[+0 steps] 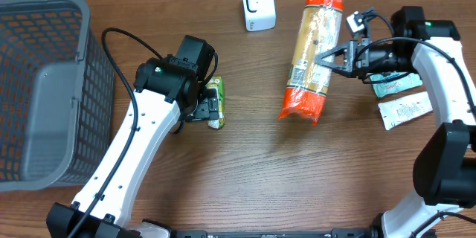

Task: Scan the item barcode
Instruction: 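Lift the spaghetti pack upright and carry it toward the scanner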

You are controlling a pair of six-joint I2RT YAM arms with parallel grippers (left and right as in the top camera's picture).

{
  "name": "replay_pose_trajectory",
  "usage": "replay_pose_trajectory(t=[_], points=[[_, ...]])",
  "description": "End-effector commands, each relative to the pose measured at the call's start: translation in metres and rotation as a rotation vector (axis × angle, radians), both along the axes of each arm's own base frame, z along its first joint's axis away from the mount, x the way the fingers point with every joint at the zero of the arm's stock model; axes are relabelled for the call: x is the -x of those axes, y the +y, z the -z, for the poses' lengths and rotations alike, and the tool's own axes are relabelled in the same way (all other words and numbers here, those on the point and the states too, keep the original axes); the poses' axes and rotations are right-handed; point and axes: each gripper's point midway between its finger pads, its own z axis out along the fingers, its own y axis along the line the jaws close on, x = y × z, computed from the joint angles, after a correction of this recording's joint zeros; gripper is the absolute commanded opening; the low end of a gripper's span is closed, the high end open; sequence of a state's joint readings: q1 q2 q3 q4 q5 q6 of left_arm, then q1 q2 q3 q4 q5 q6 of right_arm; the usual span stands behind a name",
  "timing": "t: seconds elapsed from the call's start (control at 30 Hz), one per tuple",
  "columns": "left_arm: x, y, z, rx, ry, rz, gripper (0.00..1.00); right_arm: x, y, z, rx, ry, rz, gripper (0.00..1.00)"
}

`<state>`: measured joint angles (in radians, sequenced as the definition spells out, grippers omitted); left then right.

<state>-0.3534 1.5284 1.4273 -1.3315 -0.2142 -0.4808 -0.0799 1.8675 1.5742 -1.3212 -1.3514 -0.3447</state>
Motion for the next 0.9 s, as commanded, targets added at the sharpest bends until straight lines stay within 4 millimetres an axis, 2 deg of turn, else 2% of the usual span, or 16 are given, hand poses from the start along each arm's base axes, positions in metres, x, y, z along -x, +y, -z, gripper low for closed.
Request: replay_pose_trajectory(t=[0.0,0.13,0.27,0.33,0.4,0.53,0.67,0.77,0.87], points=[[-0.001,0.002,0.001,-0.009,-0.005,-0.022,1.00,0.003,0.003,-0.043,-0.153,-0.106,-0.010,0.04],[-0.001,0.002,0.001,-0.010,-0.005,-0.022,1.00,-0.001,0.004,-0.034,-0.085,-0.101,-0.008,0.04],[-0.001,0.002,0.001,-0.009,-0.005,-0.022,0.99,-0.024,0.001,-0.003,0.201,-0.003,0.074,0.04],[-0.001,0.002,0.001,-0.009,-0.005,-0.022,1.00,-0.038,0.002,0.003,0.351,-0.005,0.131,0.04],[-0.001,0.002,0.001,-0.009,-0.005,-0.022,1.00,-0.053,0.001,0.000,0.479,-0.041,0.202,0.04],[-0.001,0.002,0.001,-0.010,-0.005,-0.022,1.00,-0.096,-0.012,-0.025,0.781,-0.184,0.463,0.04],[-0.001,0.002,0.001,-0.009,-0.005,-0.022,1.00,-0.124,-0.017,-0.048,1.031,-0.372,0.686,0.04],[-0.001,0.002,0.001,-0.009,-0.005,-0.022,1.00,-0.143,-0.007,-0.060,1.158,-0.533,0.767,0.04],[-0.001,0.002,0.001,-0.009,-0.005,-0.022,1.00,-0.171,0.008,-0.062,1.244,-0.702,0.789,0.04]])
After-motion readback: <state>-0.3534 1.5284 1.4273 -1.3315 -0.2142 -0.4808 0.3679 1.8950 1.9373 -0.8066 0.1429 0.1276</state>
